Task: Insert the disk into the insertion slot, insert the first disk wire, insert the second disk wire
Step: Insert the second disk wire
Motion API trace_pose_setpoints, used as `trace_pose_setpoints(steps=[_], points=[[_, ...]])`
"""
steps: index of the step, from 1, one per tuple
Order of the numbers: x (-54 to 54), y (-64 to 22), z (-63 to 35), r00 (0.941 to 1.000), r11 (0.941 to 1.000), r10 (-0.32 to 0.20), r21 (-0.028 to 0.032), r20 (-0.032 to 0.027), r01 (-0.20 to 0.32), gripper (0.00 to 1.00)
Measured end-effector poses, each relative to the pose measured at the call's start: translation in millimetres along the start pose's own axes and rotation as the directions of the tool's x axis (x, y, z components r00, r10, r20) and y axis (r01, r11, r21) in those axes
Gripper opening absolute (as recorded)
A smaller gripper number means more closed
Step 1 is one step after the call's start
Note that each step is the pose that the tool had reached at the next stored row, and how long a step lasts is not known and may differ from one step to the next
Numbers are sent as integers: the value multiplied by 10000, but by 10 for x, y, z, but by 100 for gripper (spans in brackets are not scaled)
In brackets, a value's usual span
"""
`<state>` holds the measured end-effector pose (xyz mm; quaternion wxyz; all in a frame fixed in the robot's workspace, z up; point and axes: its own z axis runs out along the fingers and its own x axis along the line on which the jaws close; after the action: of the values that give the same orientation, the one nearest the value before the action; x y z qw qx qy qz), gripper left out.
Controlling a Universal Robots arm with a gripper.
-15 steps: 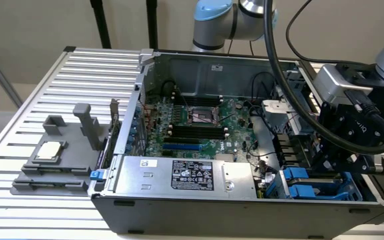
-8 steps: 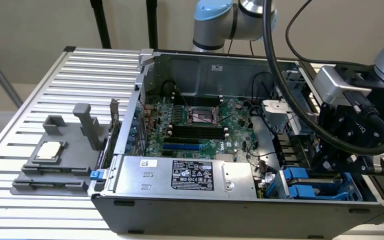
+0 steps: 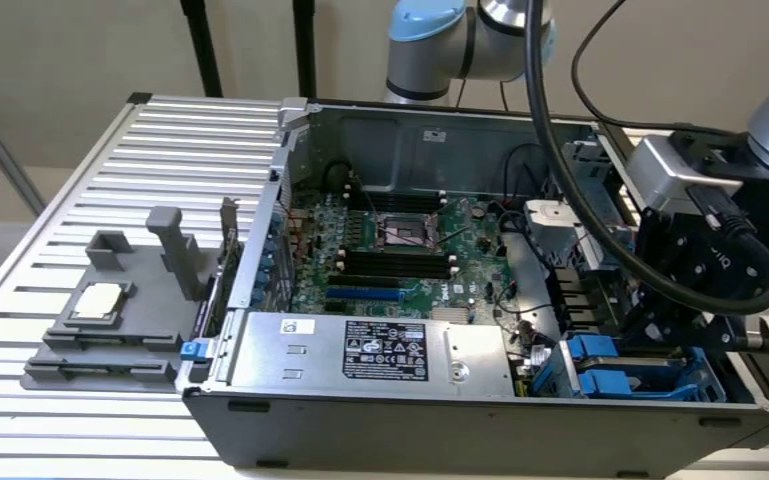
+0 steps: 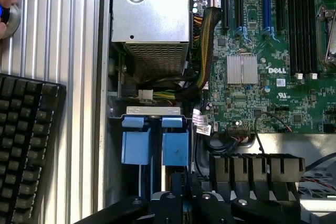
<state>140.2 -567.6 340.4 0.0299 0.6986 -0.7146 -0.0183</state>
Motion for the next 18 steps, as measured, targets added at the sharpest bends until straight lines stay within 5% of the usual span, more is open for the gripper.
trace_pose_setpoints(steps=[13, 18], points=[[39, -2, 20, 10000, 10000, -2, 0, 30, 2, 18], [49, 58, -157, 10000, 10000, -2, -2, 31, 2, 25]])
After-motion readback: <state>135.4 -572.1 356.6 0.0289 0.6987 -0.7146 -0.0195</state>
